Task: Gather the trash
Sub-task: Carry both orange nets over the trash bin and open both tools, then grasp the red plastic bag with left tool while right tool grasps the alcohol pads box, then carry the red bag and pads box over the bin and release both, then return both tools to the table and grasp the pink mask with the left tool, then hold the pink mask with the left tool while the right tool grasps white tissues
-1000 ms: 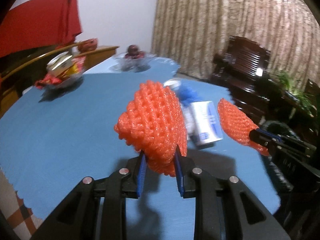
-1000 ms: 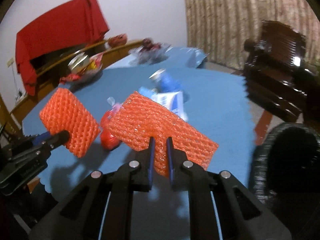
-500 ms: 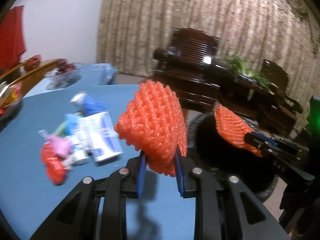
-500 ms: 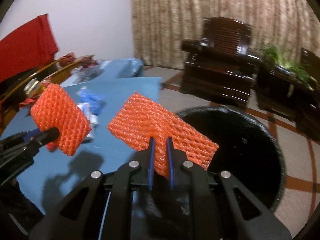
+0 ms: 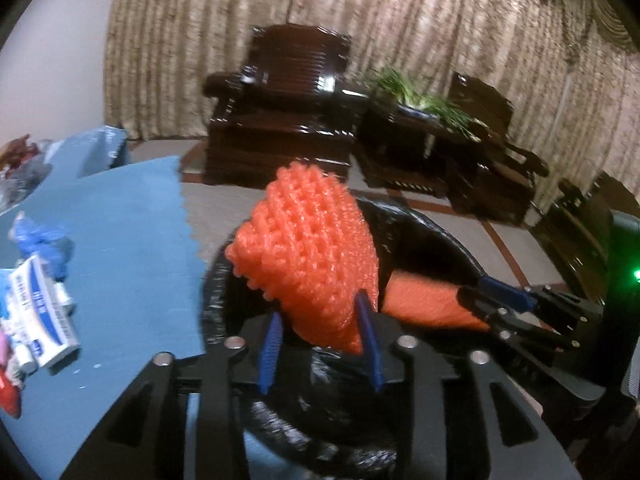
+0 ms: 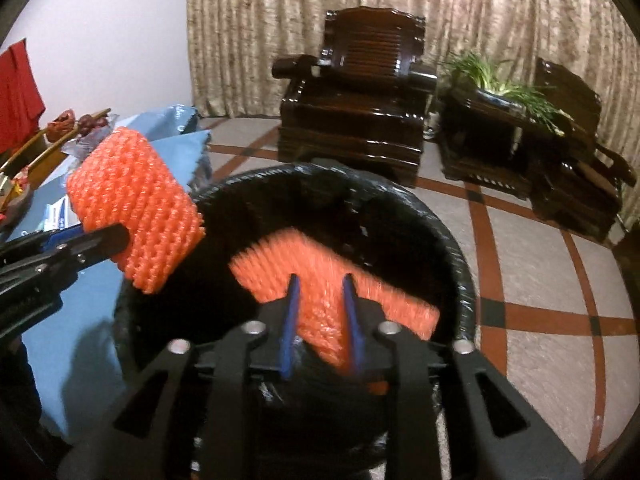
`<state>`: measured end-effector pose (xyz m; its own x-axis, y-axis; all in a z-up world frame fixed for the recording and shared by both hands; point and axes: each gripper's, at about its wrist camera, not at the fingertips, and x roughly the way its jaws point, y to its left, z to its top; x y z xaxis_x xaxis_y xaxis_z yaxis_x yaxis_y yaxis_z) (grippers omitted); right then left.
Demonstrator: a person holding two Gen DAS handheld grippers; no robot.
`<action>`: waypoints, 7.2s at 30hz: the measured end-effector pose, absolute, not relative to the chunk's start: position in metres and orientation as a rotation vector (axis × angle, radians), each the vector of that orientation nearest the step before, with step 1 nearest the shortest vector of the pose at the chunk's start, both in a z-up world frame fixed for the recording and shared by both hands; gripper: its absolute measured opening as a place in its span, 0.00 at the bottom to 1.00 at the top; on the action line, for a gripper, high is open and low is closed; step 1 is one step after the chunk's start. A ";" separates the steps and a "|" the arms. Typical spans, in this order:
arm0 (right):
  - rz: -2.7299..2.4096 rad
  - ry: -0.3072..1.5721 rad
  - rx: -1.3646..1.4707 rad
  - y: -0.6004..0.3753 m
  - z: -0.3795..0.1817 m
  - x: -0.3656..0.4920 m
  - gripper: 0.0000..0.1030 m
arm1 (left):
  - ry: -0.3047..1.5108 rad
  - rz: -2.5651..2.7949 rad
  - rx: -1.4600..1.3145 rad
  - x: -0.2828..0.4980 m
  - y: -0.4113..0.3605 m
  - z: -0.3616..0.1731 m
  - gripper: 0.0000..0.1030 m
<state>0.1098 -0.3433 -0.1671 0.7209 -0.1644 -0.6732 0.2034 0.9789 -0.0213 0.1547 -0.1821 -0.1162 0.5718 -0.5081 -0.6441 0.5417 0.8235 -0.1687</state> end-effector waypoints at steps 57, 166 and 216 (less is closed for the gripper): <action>0.250 0.704 -0.076 -0.047 -0.194 0.233 0.93 | 0.806 0.074 -0.165 0.175 0.151 -0.199 0.42; 0.018 0.632 0.016 -0.230 -0.130 0.144 0.93 | 0.605 -0.141 -0.005 0.145 0.017 -0.108 0.84; 0.309 0.694 -0.056 -0.036 -0.189 0.264 0.93 | 0.669 0.034 -0.212 0.200 0.174 -0.165 0.20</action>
<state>0.2635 -0.0359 -0.1892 0.7255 0.2611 -0.6368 -0.2982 0.9531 0.0511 0.2005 0.1743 -0.1653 0.7847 -0.0366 -0.6187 -0.0992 0.9780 -0.1837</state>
